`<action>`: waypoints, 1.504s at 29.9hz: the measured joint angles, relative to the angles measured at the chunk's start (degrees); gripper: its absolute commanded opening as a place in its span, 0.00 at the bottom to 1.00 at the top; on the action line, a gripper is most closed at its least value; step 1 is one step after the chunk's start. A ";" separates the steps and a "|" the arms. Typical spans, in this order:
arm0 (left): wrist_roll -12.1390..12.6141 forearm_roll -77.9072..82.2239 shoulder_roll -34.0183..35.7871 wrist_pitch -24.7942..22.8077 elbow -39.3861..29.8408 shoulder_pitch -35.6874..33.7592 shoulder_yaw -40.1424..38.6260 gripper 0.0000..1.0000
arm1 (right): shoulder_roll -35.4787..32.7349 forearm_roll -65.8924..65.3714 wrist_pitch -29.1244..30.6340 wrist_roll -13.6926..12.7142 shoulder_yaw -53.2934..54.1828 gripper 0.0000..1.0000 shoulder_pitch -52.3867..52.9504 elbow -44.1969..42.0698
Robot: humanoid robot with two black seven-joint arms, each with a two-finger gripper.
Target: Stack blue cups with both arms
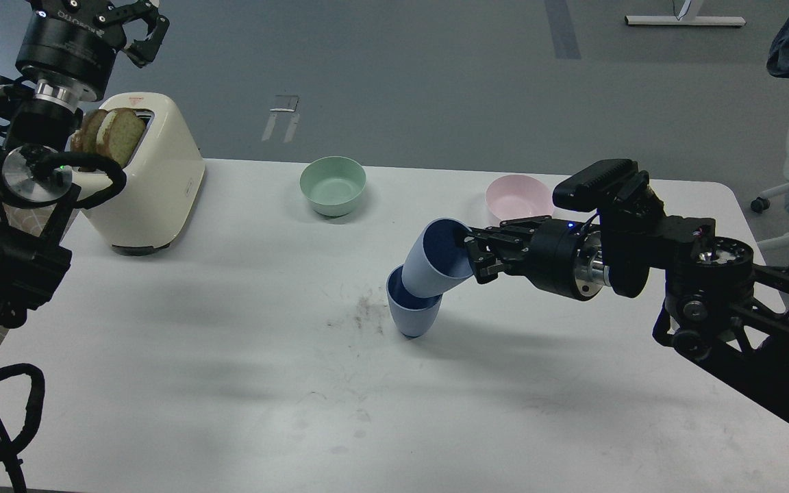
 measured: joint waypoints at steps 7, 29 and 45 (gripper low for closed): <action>0.00 0.00 -0.04 0.00 0.00 0.13 -0.02 0.98 | 0.35 -0.01 0.00 -0.23 -0.35 0.00 -0.09 -0.22; 0.00 -0.05 0.12 -0.33 0.09 0.26 -0.24 0.98 | 1.83 -0.13 -0.02 -0.23 -0.88 0.21 -0.35 -0.80; 0.00 -0.05 0.38 -0.52 0.17 0.32 -0.43 0.98 | 3.65 -0.28 0.01 -0.23 -0.50 0.50 -1.30 -0.56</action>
